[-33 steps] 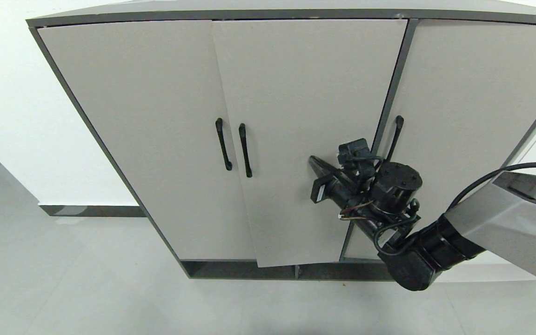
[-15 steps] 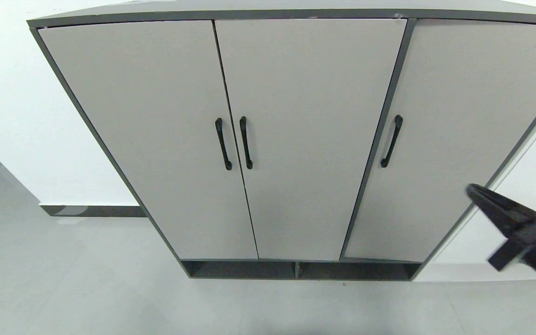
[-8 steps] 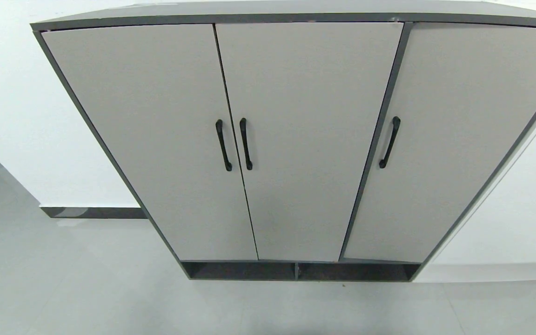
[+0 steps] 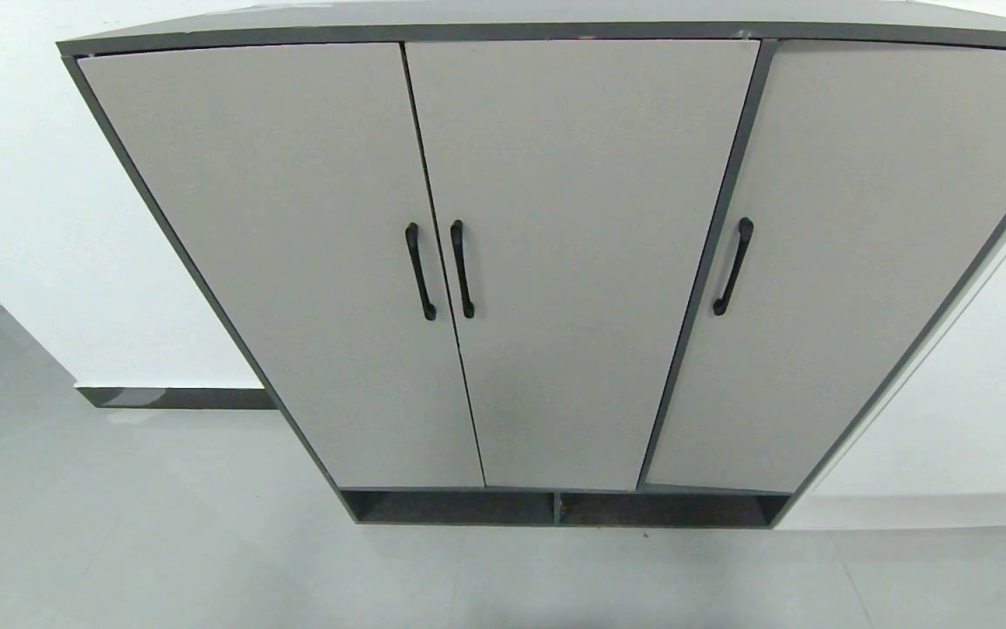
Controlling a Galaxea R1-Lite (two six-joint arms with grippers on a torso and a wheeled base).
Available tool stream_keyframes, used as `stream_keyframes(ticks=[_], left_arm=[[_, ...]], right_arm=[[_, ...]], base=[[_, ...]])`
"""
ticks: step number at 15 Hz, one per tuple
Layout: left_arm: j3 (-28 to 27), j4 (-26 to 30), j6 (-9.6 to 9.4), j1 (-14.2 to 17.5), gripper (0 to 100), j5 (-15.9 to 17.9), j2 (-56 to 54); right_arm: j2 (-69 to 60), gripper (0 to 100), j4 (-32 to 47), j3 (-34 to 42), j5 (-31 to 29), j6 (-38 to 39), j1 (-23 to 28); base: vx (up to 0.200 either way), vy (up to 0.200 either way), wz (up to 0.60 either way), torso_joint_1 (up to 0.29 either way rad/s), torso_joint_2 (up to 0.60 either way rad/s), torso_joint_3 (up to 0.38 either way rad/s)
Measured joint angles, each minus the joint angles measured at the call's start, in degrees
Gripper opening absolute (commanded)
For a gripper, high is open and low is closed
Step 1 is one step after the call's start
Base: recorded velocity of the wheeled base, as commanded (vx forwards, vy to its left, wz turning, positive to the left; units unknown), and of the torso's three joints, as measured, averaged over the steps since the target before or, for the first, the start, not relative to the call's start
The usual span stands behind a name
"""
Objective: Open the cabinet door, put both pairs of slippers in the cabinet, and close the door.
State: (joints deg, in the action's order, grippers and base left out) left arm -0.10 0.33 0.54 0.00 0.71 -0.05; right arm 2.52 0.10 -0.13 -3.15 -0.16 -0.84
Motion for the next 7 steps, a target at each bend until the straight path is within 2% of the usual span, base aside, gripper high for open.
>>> stream_keyframes(ticks=[3,7], left_arm=[[0.00,0.00,-0.02,0.00,0,0.00,0.00],[0.00,0.00,-0.02,0.00,0,-0.02,0.00]], right_arm=[[-2.06,0,-0.10,0.09,2.63,0.00,0.77],[-2.68,0,-0.12,0.13,2.83,0.05,0.87]], base=[[0.000,0.000,0.00,0.000,0.00,0.000],[0.000,0.000,0.00,0.000,0.00,0.000]])
